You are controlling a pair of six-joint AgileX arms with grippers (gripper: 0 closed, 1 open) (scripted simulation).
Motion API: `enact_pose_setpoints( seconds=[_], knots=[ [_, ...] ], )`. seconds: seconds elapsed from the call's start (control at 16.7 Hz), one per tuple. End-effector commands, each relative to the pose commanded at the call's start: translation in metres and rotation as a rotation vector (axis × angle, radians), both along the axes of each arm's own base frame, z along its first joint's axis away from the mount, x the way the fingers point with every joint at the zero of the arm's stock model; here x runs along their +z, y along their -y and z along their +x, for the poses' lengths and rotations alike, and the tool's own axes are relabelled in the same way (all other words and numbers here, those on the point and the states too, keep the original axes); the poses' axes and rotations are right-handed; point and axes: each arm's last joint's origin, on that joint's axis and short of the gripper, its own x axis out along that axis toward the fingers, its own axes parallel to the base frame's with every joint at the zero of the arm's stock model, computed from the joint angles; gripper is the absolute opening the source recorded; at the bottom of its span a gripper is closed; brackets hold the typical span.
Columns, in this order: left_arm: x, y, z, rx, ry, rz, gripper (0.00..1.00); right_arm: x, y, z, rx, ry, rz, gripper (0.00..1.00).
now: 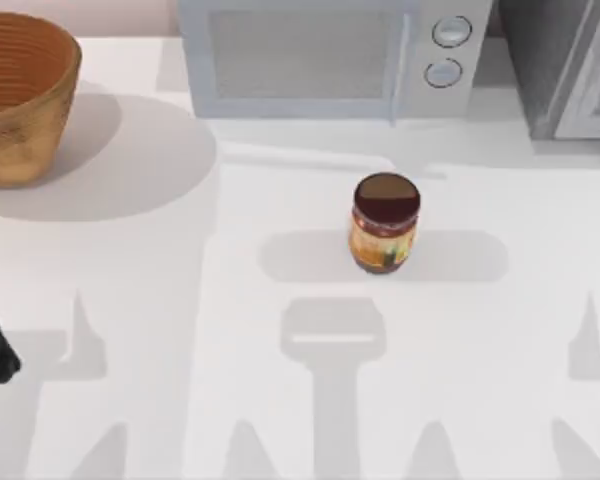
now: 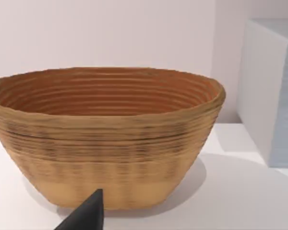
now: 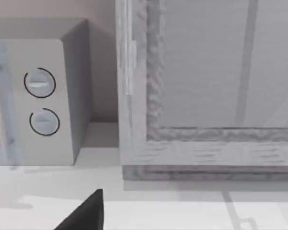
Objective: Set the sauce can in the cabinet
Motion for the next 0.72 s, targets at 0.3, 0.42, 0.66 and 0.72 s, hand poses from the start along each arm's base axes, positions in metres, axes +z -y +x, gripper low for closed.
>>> enact_pose_setpoints(
  seconds=[0.3,0.42,0.66,0.72],
  knots=[
    [0.000,0.000,0.000,0.000,0.000,0.000,1.00,0.006,-0.003,0.002,0.061,-0.013,-0.010,1.00],
    [0.000,0.000,0.000,0.000,0.000,0.000,1.00,0.015,-0.007,0.006,0.141,-0.036,-0.025,1.00],
    [0.000,0.000,0.000,0.000,0.000,0.000,1.00,0.040,-0.017,0.027,0.362,-0.103,-0.066,1.00],
    [0.000,0.000,0.000,0.000,0.000,0.000,1.00,0.046,-0.020,0.036,0.425,-0.120,-0.077,1.00]
  ],
)
